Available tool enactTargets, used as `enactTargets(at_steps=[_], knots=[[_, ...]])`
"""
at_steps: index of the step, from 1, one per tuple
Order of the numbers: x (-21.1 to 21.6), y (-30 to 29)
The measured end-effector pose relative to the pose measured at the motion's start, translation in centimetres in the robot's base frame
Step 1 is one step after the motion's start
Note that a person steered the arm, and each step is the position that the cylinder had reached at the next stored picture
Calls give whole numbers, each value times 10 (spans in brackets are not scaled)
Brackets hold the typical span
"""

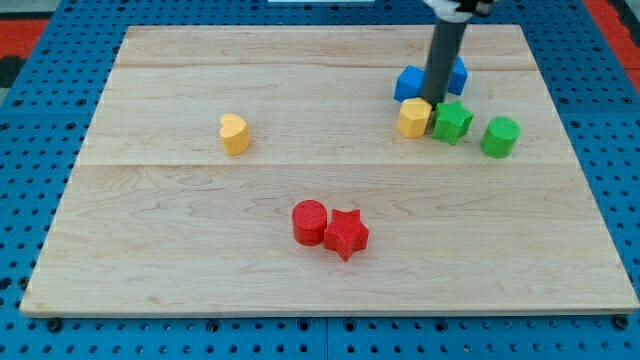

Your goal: Push the green blocks to the bottom right of the hexagon

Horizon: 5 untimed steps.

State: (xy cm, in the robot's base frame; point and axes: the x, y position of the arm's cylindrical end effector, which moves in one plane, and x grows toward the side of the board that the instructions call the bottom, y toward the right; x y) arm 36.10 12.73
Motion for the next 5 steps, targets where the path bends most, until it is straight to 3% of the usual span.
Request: enactTargets(at_steps=[1,2,5], knots=[[22,1],[-2,29],[27,93]])
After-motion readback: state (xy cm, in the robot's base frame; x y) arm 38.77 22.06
